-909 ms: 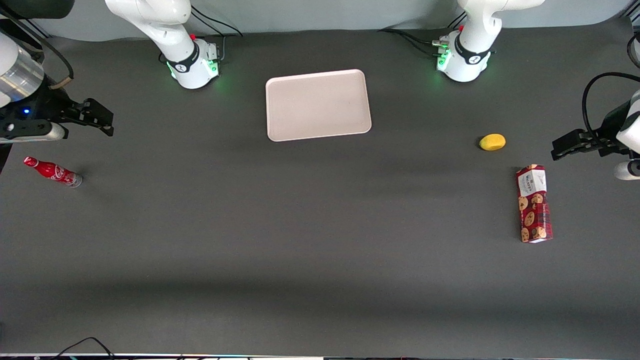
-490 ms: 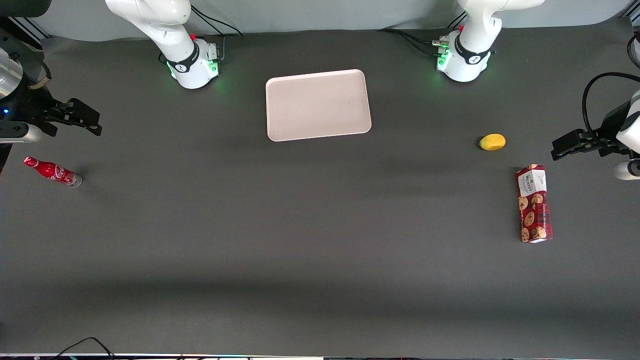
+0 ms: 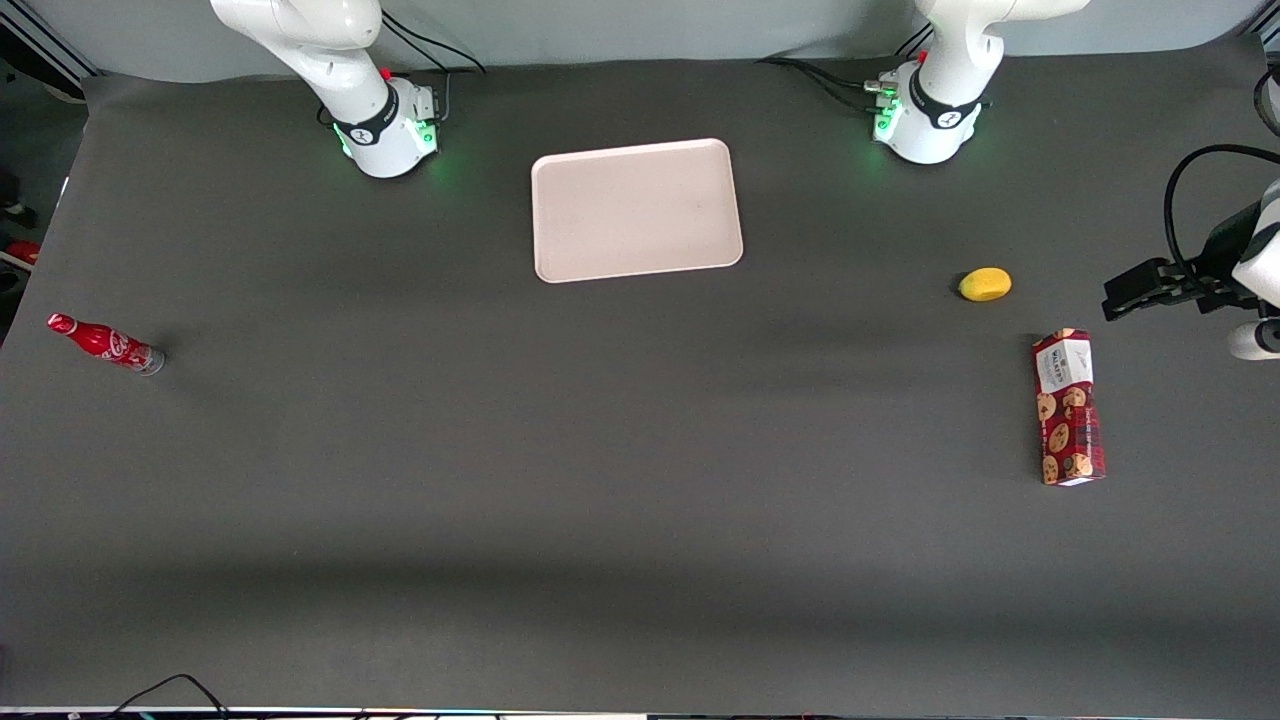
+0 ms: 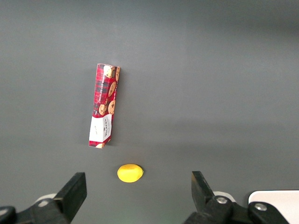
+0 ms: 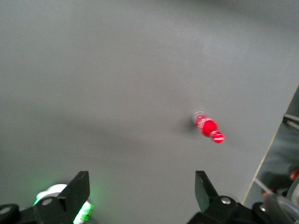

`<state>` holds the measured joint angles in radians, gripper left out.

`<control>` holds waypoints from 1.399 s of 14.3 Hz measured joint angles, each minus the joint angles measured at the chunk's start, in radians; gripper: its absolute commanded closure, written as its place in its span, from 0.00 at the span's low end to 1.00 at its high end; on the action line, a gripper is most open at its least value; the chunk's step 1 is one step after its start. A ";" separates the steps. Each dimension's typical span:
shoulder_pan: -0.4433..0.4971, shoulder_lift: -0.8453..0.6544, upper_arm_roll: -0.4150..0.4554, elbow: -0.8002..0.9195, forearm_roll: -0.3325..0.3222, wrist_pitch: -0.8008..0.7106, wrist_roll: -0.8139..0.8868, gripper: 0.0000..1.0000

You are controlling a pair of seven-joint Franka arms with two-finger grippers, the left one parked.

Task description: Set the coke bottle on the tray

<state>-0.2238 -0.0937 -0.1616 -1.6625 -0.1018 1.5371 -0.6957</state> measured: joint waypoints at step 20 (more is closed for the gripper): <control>0.004 0.275 -0.355 -0.457 0.265 0.858 -0.740 0.32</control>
<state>-0.2195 0.1815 -0.5166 -2.1199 0.1630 2.3950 -1.4362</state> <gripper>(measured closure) 0.159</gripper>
